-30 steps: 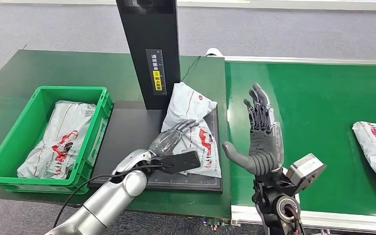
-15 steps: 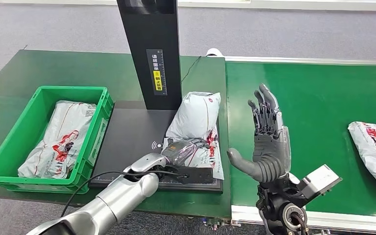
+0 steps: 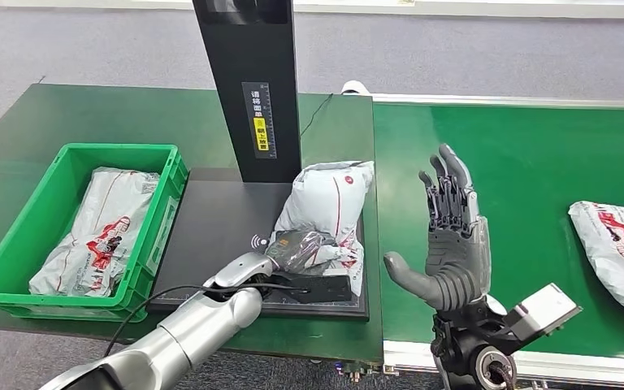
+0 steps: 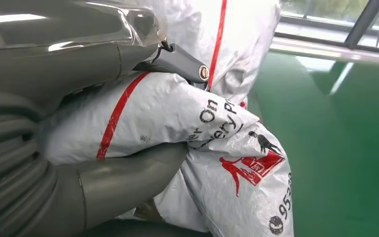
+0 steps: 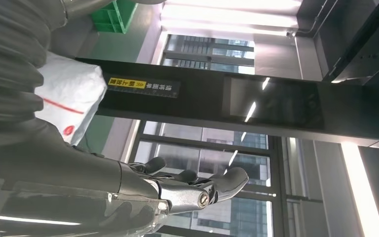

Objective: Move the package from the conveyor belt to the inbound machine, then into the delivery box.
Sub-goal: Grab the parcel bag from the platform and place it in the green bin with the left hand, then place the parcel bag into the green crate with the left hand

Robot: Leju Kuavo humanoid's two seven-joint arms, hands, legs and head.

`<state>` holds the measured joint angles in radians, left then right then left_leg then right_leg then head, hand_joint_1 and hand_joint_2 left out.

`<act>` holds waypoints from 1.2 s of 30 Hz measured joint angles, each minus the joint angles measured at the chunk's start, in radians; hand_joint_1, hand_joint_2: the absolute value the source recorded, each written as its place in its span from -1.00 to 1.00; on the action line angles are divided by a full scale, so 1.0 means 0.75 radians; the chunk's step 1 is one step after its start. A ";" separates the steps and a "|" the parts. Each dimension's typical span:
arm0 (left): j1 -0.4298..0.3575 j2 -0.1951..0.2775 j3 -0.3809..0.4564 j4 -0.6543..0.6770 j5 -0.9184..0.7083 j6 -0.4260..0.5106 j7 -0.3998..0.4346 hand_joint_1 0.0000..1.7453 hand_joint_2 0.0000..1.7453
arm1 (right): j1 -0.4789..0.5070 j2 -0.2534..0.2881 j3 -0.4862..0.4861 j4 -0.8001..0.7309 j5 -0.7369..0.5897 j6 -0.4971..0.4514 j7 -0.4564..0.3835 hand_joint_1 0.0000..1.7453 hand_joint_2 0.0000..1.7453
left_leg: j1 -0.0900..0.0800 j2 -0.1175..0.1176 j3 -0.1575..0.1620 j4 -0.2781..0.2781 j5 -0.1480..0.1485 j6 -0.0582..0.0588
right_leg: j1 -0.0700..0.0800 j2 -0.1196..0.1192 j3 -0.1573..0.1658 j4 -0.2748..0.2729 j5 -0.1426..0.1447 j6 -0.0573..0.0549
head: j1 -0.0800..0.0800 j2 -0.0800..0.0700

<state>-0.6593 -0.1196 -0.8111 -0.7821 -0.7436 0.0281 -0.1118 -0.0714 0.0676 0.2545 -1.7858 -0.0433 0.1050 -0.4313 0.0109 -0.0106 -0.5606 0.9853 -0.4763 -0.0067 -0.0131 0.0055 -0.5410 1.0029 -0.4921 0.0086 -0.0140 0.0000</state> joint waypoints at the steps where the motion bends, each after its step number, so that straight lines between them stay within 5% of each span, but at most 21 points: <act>1: 0.019 0.010 0.012 -0.038 0.017 0.032 0.001 1.00 1.00 | 0.008 0.000 -0.004 -0.005 0.002 -0.004 0.001 -1.00 1.00 | 0.000 0.000 0.000 0.000 0.000 0.000 | 0.000 0.000 0.000 0.000 0.000 0.000 | 0.000 0.000; 8: 0.191 0.097 0.203 -0.442 0.206 0.235 -0.043 1.00 1.00 | 0.063 0.000 -0.026 -0.041 0.025 -0.034 0.002 -1.00 1.00 | 0.000 0.001 -0.005 0.000 0.000 0.000 | 0.000 0.000 -0.005 0.000 0.000 0.000 | 0.000 0.000; 17: 0.449 0.156 0.531 -1.031 0.507 0.520 -0.346 1.00 1.00 | 0.120 -0.001 -0.049 -0.063 0.031 -0.080 -0.002 -1.00 1.00 | 0.000 0.001 -0.007 0.000 0.000 0.000 | 0.000 0.001 -0.007 0.000 0.000 0.000 | 0.000 0.000; 24: 0.577 0.166 0.715 -1.353 0.684 0.617 -0.503 1.00 1.00 | 0.131 -0.001 -0.053 -0.063 0.031 -0.086 -0.003 -1.00 1.00 | 0.000 0.001 -0.007 0.000 0.000 0.000 | 0.000 0.000 -0.007 0.000 -0.001 0.000 | 0.000 0.000; 36: 0.574 0.155 1.001 -1.472 0.622 0.627 -0.385 1.00 1.00 | 0.131 0.000 -0.055 -0.063 0.031 -0.084 -0.004 -1.00 1.00 | 0.000 0.000 -0.006 0.000 0.000 0.000 | 0.000 0.000 -0.006 0.000 -0.001 0.000 | 0.000 0.000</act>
<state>-0.2286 -0.0032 -0.0603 -1.8858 -0.2772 0.4980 -0.4004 0.0272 0.0677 0.2135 -1.8334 -0.0198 0.0419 -0.4341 0.0110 -0.0103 -0.5649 0.9850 -0.4763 -0.0068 -0.0130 0.0056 -0.5458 1.0030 -0.4925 0.0086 -0.0138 0.0000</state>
